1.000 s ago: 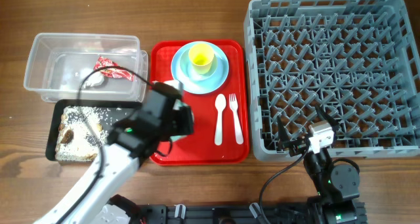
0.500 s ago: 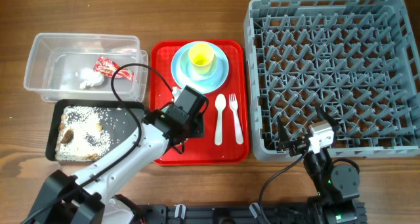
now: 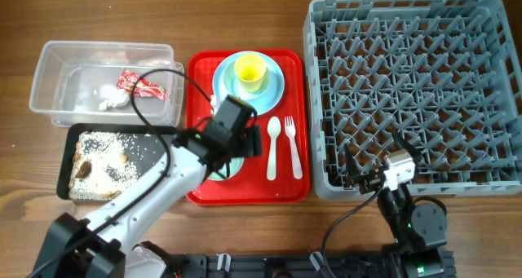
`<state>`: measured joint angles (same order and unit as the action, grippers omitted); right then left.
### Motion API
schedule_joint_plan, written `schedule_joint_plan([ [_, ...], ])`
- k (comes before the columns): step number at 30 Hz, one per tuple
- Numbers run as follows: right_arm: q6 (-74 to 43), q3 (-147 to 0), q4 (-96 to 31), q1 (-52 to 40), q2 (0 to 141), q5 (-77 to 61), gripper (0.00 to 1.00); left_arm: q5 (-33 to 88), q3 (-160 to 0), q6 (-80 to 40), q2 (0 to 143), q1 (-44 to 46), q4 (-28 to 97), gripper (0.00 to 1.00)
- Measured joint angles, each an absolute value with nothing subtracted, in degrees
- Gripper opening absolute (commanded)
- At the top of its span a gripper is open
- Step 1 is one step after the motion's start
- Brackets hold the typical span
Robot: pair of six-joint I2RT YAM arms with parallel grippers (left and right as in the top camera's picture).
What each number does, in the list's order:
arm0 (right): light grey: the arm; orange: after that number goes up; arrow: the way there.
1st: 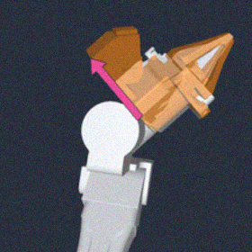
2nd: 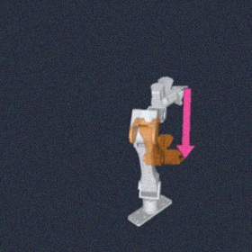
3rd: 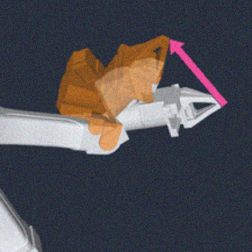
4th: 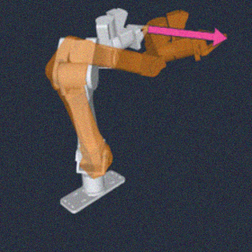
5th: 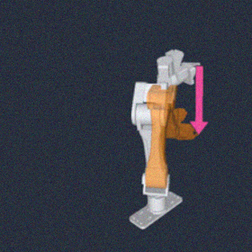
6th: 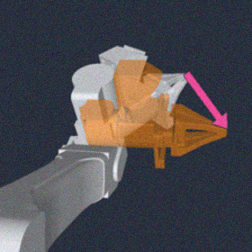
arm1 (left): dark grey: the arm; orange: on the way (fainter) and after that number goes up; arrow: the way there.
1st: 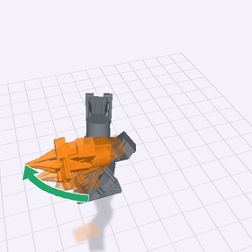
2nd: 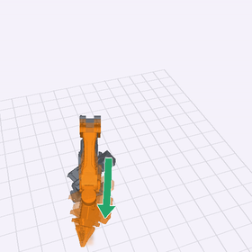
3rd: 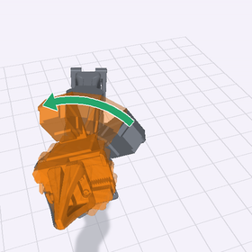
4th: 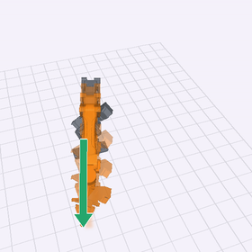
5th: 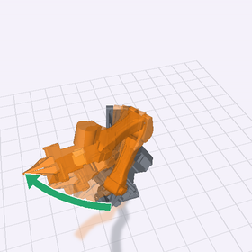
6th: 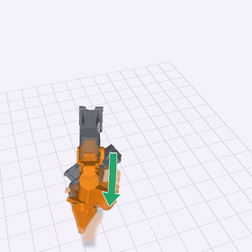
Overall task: Sort waste into correct bins and load items into the dishwasher rack
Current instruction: 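Lower the green bowl onto the red tray and open the left gripper, then reach the right gripper to the white spoon on the red tray and grasp it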
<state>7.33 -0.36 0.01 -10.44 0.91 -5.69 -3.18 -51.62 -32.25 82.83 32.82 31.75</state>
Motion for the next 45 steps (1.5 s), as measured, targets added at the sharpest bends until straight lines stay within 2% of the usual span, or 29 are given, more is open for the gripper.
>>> schedule_joint_plan([
  [5, 7.33, -0.36, 0.01, -10.44, 0.91, -5.69, 1.00, -3.25, -58.70, -32.12, 81.19, 27.18, 32.73, 1.00],
  [16, 7.33, -0.36, 0.01, -10.44, 0.91, -5.69, 1.00, -4.93, -62.00, -32.05, 75.26, 15.25, 33.19, 1.00],
  [40, 7.31, -0.36, 0.99, -10.44, 0.91, -5.45, 1.00, -4.91, -62.00, -32.05, 75.26, 15.14, 33.61, 1.00],
  [45, -0.78, -2.17, 1.32, -10.44, 0.91, -5.69, 1.00, -4.91, -62.00, -32.05, 75.26, 15.14, 33.63, 1.00],
])
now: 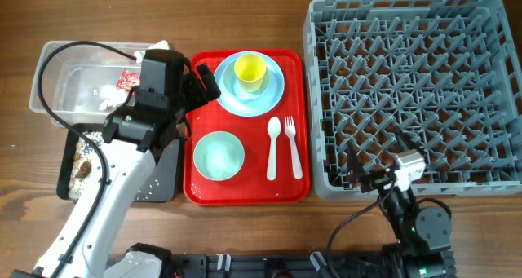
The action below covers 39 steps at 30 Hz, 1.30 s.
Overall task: Sort waste into correct bins and load items into the dishwasher rack
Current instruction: 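Reach the right gripper to the white spoon on the red tray and grasp it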
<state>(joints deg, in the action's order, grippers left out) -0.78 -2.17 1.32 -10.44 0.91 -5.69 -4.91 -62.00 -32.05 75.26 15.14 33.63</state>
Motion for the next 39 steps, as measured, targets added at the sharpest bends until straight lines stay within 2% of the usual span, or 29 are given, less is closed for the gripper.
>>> schedule_joint_plan([
  [6, -7.01, -17.52, -8.99, -10.44, 9.58, -5.54, 1.00, -4.91, -62.00, -32.05, 75.26, 15.14, 33.65, 1.00],
  [14, -9.65, -57.19, -36.58, -10.44, 46.26, -16.32, 1.00, -4.91, -62.00, -32.05, 75.26, 15.14, 33.71, 1.00],
  [18, -12.14, -71.85, -39.99, -10.44, 62.04, -30.89, 1.00, -4.91, -62.00, -32.05, 75.26, 15.14, 33.67, 1.00],
  [20, -14.41, -75.13, -39.20, -10.44, 67.26, -39.44, 0.78, -4.91, -62.00, -32.05, 75.26, 15.14, 33.69, 1.00],
  [21, -15.55, -75.68, -38.61, -10.46, 69.08, -42.48, 0.73, -4.91, -62.00, -32.08, 75.26, 15.14, 33.69, 1.00],
  [24, -19.25, -76.14, -41.08, -10.92, 74.76, -48.27, 0.36, -4.91, -62.00, -32.05, 75.26, 15.14, 33.65, 1.00],
  [25, -19.68, -76.14, -42.50, -11.29, 76.05, -47.94, 0.30, -4.91, -62.00, -32.05, 75.26, 15.14, 33.67, 1.00],
  [26, -20.51, -76.12, -44.47, -12.19, 77.41, -46.57, 0.29, -4.91, -62.00, -32.05, 75.26, 15.14, 33.65, 1.00],
  [33, -26.83, -76.12, -53.19, -26.79, 80.38, -22.70, 0.38, -4.91, -62.00, -32.05, 75.26, 15.14, 33.65, 1.00],
  [39, -36.49, -76.12, -55.46, -40.10, 84.71, -2.52, 0.40, -4.91, -62.00, -32.05, 75.26, 15.14, 33.65, 1.00],
])
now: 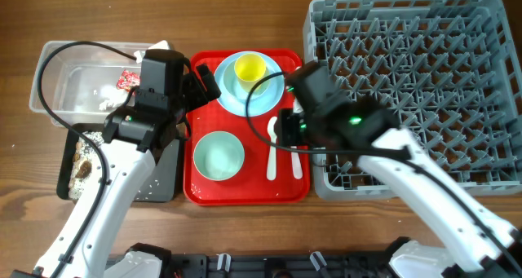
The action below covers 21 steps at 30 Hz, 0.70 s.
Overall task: Sort waste into correct bins and load items into the dishwasher rack
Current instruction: 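Reach the right gripper to the white spoon on the red tray and grasp it, then carry the spoon right and insert it upright into the grey rack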
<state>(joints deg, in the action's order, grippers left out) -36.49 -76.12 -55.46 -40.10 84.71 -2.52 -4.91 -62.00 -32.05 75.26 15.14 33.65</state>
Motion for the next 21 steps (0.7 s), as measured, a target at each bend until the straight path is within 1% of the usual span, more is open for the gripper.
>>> schedule_joint_plan([
  [4, -40.29, -76.12, -54.87, -44.14, 90.74, 2.35, 0.40, -4.91, -62.00, -32.05, 75.26, 15.14, 33.67, 1.00],
  [11, -42.37, -76.12, -54.04, -44.42, 99.70, 3.64, 0.40, -4.95, -62.00, -32.08, 75.26, 15.14, 33.61, 1.00],
  [14, -42.48, -76.12, -52.36, -44.42, 102.85, 3.25, 0.40, -6.26, -62.00, -32.08, 75.26, 14.81, 31.75, 1.00],
  [17, -42.50, -76.12, -51.13, -44.42, 105.03, 2.96, 0.40, -7.35, -62.00, -32.08, 75.26, 13.10, 30.79, 1.00],
  [21, -42.87, -76.12, -50.70, -44.42, 106.61, 2.83, 0.40, -8.08, -62.00, -32.08, 75.26, 8.47, 30.92, 1.00],
])
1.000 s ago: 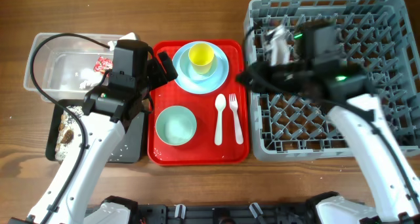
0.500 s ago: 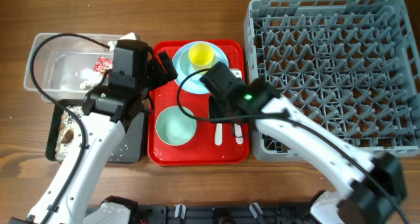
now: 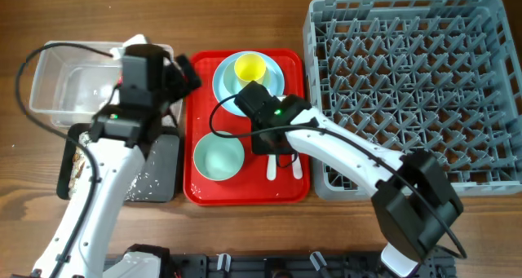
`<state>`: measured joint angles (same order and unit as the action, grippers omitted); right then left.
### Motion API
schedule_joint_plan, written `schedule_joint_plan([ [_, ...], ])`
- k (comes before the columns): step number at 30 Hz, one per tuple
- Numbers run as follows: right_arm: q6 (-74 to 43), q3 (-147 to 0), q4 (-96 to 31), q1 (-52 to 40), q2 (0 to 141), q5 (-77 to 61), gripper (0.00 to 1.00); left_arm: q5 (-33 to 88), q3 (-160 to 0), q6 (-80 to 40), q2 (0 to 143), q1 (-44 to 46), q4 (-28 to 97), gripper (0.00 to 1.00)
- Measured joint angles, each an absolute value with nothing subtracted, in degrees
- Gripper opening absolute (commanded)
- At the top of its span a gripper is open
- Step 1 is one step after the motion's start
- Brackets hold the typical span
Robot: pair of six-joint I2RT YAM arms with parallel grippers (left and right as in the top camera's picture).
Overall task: Sort waste into correct bins and load items into the dishwasher rack
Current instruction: 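Carry the spoon right and insert it upright into the grey rack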
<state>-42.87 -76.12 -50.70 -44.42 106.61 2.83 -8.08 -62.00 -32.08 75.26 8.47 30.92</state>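
On the red tray (image 3: pixel 196 192) sit a light blue plate (image 3: pixel 277 89) carrying a yellow cup (image 3: pixel 249 68), a pale green bowl (image 3: pixel 218 156), and a white spoon (image 3: pixel 272 170) and fork (image 3: pixel 295 169) whose upper ends are covered. My right gripper (image 3: pixel 269 139) hangs over the tops of the spoon and fork, its fingers hidden under the wrist. Beside the tray's upper left corner, at the clear bin's right end, is my left gripper (image 3: pixel 186 71). Its fingers look spread with nothing between them.
The grey dishwasher rack (image 3: pixel 416 90) fills the right side. A clear plastic bin (image 3: pixel 61 82) stands at the far left, and below it a black tray (image 3: pixel 155 180) holds food scraps. My left arm crosses both. My right arm stretches from the rack's front edge across the tray.
My right gripper shifted left and down from the fork and spoon heads toward the bowl side. My left gripper pulled back left, off the tray's edge to the bin's end.
First my left gripper was low over the green bowl and my right arm was parked by the rack's front. Then the left stood by the bins with the bowl bare. Later the right arm reached over the cutlery, where it now hovers.
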Motion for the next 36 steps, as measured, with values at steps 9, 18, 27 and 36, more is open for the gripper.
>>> schedule_joint_plan([
  [9, -43.97, -76.07, -49.63, -44.42, 111.31, 2.87, 0.38, -8.78, -62.00, -32.08, 75.26, -1.87, 35.46, 1.00],
  [18, -44.10, -75.88, -48.36, -44.42, 115.04, 3.05, 0.25, -9.17, -62.00, -32.08, 75.26, -3.51, 36.05, 1.00],
  [27, -44.82, -75.92, -48.31, -44.18, 115.02, 3.03, 0.04, -9.17, -62.00, -32.08, 75.26, -3.51, 36.05, 1.00],
  [36, -38.76, -78.96, -51.40, -42.44, 108.92, 2.68, 0.04, -9.17, -62.00, -32.08, 75.26, -3.51, 36.05, 1.00],
])
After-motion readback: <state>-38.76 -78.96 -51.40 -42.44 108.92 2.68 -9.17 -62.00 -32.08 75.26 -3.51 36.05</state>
